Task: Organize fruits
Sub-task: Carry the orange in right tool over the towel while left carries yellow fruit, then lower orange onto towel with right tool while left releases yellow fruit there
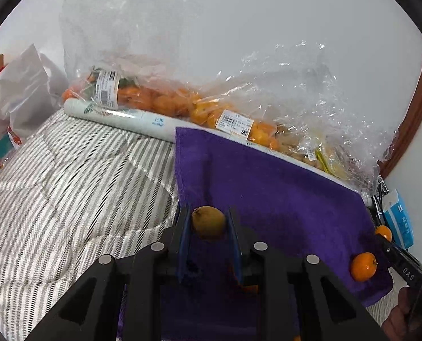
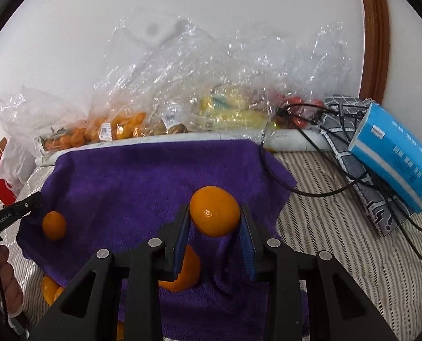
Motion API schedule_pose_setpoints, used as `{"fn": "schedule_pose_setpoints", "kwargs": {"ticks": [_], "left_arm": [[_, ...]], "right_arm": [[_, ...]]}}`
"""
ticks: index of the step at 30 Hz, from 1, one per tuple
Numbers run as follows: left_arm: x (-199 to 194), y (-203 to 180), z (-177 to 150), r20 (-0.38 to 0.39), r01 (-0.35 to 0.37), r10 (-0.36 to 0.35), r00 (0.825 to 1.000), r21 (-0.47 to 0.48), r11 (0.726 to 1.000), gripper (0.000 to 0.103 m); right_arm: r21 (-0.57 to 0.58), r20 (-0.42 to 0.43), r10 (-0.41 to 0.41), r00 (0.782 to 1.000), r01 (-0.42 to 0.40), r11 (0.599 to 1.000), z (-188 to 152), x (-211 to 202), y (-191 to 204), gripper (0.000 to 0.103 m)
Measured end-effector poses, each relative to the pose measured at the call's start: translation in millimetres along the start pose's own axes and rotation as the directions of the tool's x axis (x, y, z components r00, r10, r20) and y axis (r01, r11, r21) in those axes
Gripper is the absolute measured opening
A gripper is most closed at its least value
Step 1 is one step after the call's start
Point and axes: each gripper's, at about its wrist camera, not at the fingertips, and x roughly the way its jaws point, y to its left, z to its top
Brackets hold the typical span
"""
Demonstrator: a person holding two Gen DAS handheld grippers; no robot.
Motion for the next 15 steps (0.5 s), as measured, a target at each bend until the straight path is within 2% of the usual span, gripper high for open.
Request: {"fn": "schedule_pose_setpoints", "kwargs": {"ticks": [4, 7, 15], "left_arm": [[1, -2, -4, 0.013, 0.007, -0.007, 1.000, 0.023, 1.000, 0.024], [5, -4, -5, 0.010, 0.008, -0.008, 1.000, 0.038, 0.999, 0.024], [6, -5, -5, -0.002, 0.030, -0.030, 1.000, 0.020, 0.999, 0.024]], "right_arm": [[-0.004, -0.029, -0.020, 0.999, 0.020, 1.000, -9, 13, -2, 0.034], [0.002, -0.021, -0.006, 1.000, 0.006, 1.000, -9, 11, 0, 0.034], [-0.005, -0.033, -0.003, 0.999, 0.002, 1.000, -10, 14, 3, 0.034]]}}
